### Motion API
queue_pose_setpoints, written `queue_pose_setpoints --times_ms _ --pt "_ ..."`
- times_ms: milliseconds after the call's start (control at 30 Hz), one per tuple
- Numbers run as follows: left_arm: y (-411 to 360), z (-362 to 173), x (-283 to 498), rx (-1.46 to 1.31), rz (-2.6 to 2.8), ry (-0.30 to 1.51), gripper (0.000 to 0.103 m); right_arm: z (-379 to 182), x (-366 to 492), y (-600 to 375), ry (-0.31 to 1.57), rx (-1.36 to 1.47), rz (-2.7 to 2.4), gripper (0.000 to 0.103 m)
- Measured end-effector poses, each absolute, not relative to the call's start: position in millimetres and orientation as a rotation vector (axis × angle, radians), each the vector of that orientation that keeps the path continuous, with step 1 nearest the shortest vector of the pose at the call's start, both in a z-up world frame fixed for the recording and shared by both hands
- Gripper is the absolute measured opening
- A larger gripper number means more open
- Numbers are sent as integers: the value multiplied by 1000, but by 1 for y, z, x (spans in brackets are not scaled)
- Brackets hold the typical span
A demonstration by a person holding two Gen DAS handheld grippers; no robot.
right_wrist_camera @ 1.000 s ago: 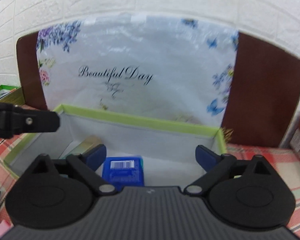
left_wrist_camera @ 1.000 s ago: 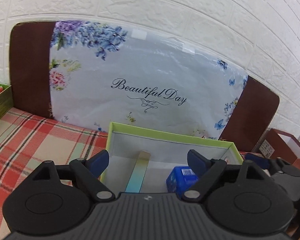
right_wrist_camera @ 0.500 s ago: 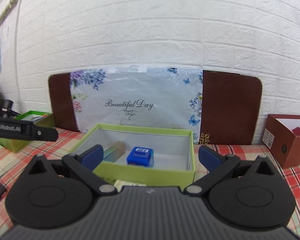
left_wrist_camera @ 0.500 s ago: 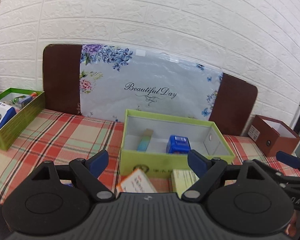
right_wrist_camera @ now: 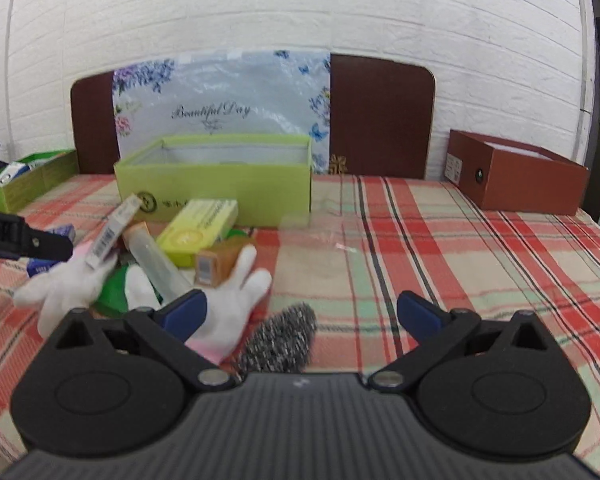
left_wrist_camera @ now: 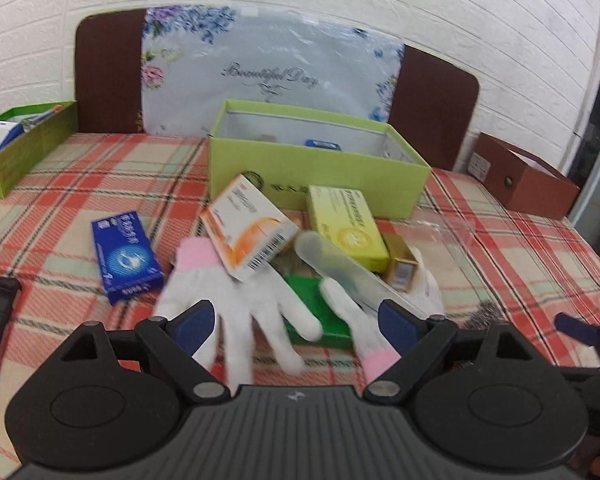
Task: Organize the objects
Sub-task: 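Withdraw both grippers from the green box back to the pile, then grasp the clear plastic tube with left gripper while right grasps the steel-wool scrubber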
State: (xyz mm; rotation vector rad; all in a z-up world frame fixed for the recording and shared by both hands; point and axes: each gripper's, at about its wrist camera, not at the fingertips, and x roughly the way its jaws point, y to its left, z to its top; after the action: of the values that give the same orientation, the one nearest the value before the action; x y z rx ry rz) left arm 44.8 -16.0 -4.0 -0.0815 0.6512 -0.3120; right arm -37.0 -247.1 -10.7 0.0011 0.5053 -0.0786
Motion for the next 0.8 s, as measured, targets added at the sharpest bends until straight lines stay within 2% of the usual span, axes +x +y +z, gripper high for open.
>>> queue_pose_setpoints --times_ms 100,233,333,400,467,633,700,767,800 --pt "-31 -6 48 -89 -360 668 92 -29 -41 -245 546 -7 -85 102" --pt "-47 -11 65 -144 -348 676 91 -35 -32 -242 543 15 -45 94" --pt "-57 -15 84 -189 -347 703 80 -38 -23 -239 559 3 -32 80" --pt "-65 -16 95 -174 -351 714 76 -41 -19 -239 570 5 -26 55" --pt "-71 -18 106 -158 -335 715 76 -43 -19 -242 580 19 -17 45" --pt "-73 -30 134 -233 -299 800 75 -41 -27 -245 576 11 26 40" --pt "-77 -31 138 -240 -304 804 67 -41 -30 -245 575 12 31 40" --pt "-86 -30 139 -186 -335 801 39 -41 -32 -246 577 18 33 40" --pt "-89 -29 138 -176 -374 799 37 -41 -32 -246 576 20 33 40"
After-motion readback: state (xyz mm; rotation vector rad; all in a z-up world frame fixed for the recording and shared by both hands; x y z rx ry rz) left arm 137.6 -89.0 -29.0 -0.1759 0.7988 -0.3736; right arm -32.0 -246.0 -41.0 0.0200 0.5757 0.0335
